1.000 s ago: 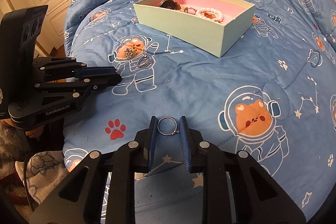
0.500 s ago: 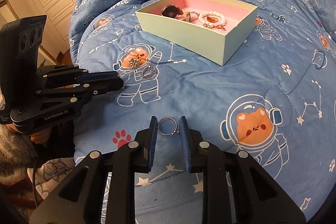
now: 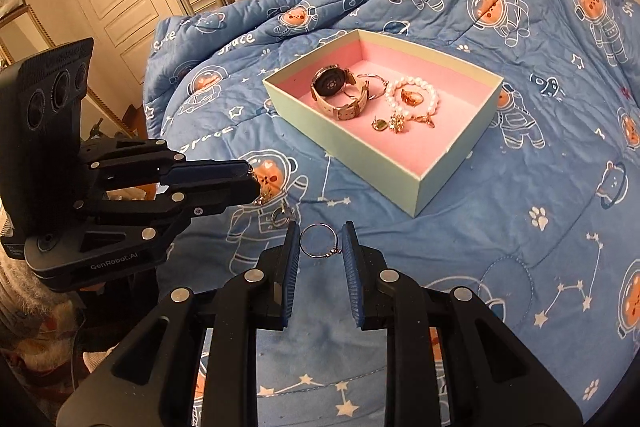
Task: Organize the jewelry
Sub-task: 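Carry the silver ring and gold pendant into the pink box and open both grippers, then move the right gripper over the silver hoop earring while the left moves over the sparkly flower earring, then close the right gripper on the silver hoop while the left gripper closes on the flower earring, then carry both earrings into the pink box and open both grippers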
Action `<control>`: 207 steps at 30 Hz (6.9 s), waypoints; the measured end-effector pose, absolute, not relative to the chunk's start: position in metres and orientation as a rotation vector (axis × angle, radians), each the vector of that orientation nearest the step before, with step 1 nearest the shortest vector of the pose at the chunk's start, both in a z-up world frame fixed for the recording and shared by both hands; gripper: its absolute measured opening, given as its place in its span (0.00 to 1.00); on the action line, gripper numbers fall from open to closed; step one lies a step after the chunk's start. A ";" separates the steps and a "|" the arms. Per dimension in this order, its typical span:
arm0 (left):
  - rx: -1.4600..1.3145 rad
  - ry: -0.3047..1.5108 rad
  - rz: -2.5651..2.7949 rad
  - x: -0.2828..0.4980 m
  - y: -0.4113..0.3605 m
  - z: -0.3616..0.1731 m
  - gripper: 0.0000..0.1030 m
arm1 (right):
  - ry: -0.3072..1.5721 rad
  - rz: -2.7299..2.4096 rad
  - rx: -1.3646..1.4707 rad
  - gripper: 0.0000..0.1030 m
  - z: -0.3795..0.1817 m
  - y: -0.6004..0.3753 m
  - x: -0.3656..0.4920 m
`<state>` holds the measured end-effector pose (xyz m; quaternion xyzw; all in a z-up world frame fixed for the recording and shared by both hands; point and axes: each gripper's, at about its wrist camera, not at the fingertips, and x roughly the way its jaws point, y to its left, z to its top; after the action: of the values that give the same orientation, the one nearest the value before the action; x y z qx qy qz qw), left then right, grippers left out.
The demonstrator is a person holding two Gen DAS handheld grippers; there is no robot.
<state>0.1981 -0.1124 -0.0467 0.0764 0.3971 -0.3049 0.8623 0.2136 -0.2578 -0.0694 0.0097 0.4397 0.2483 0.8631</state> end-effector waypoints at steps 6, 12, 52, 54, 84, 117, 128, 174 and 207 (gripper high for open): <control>0.170 0.851 -0.628 0.229 -0.121 -0.037 0.13 | 0.894 0.505 -0.037 0.22 -0.053 -0.259 0.239; 0.126 0.968 -0.618 0.278 -0.125 -0.035 0.13 | 0.903 0.480 -0.090 0.22 -0.048 -0.262 0.271; 0.182 1.317 -0.638 0.358 -0.150 -0.089 0.13 | 1.254 0.654 -0.410 0.22 -0.111 -0.236 0.372; 0.178 1.316 -0.640 0.357 -0.151 -0.088 0.14 | 1.253 0.649 -0.415 0.22 -0.112 -0.235 0.372; -0.107 1.024 -0.585 0.284 -0.068 -0.035 0.91 | 0.923 0.660 -0.150 0.54 -0.037 -0.256 0.279; 0.154 0.900 -0.392 0.194 -0.048 -0.092 0.88 | 0.898 0.608 -0.251 0.46 -0.126 -0.188 0.216; 0.184 0.893 -0.417 0.200 -0.063 -0.094 0.73 | 0.901 0.589 -0.201 0.20 -0.129 -0.192 0.220; 0.114 0.974 -0.660 0.274 -0.121 -0.029 0.16 | 0.927 0.611 -0.246 0.20 -0.045 -0.259 0.284; 0.137 1.277 -0.688 0.348 -0.178 -0.096 0.16 | 1.225 0.503 -0.471 0.20 -0.099 -0.248 0.408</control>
<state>0.3483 -0.1779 -0.0955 0.0625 0.5833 -0.3142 0.7464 0.4083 -0.2482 -0.0987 -0.2168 0.5633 0.2312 0.7631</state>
